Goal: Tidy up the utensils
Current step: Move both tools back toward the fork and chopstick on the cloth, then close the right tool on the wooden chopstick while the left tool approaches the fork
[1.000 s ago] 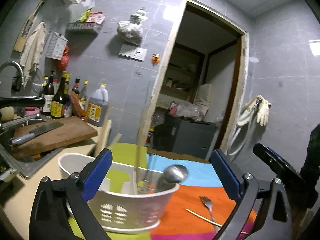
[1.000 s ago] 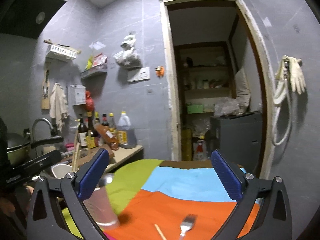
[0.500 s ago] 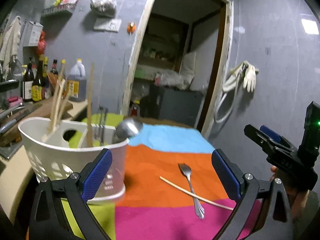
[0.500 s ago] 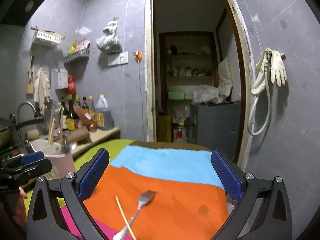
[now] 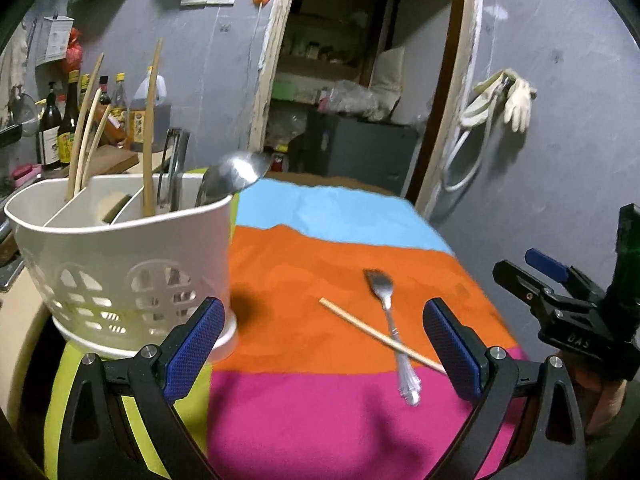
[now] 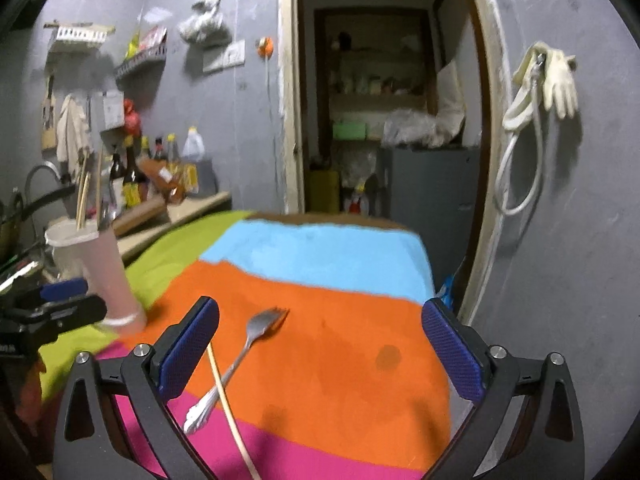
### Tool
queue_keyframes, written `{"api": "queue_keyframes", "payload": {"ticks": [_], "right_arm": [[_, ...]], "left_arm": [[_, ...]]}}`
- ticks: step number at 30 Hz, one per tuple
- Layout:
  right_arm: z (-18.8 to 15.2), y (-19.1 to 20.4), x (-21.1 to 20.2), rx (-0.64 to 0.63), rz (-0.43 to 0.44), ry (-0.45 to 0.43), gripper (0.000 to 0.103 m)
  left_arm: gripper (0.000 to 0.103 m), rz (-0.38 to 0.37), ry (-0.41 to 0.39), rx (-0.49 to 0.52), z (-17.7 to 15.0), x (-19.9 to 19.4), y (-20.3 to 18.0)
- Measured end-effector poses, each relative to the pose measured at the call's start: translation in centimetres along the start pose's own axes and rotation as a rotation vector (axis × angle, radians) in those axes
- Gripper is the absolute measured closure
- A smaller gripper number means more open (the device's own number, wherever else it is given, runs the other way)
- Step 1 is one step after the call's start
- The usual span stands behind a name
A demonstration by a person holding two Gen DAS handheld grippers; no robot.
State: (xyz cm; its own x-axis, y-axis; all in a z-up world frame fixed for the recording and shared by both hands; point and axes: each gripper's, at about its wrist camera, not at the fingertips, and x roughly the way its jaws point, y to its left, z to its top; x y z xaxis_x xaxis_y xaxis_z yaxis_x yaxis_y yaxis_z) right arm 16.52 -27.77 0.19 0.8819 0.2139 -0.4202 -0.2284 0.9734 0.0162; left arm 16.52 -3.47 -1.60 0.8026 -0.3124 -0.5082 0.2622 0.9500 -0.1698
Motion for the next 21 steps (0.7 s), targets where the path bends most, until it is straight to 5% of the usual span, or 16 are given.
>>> {"api": "queue_keyframes", "payload": {"ticks": [2, 14, 21], "right_arm": [[-0.4, 0.3, 0.6, -0.023, 0.014, 0.048, 0.019], [-3.6, 3.3, 4.6, -0.127, 0.205, 0.392, 0.048], [-4.4, 4.1, 5.2, -0.167, 0.226, 0.462, 0.057]], "left_arm": [[0.006, 0.02, 0.019, 0.0, -0.2, 0.5, 0.1], [0.006, 0.086, 0.145, -0.06, -1.6, 2.5, 2.1], [0.006, 0.081, 0.159, -0.08, -1.6, 2.3, 2.6]]}}
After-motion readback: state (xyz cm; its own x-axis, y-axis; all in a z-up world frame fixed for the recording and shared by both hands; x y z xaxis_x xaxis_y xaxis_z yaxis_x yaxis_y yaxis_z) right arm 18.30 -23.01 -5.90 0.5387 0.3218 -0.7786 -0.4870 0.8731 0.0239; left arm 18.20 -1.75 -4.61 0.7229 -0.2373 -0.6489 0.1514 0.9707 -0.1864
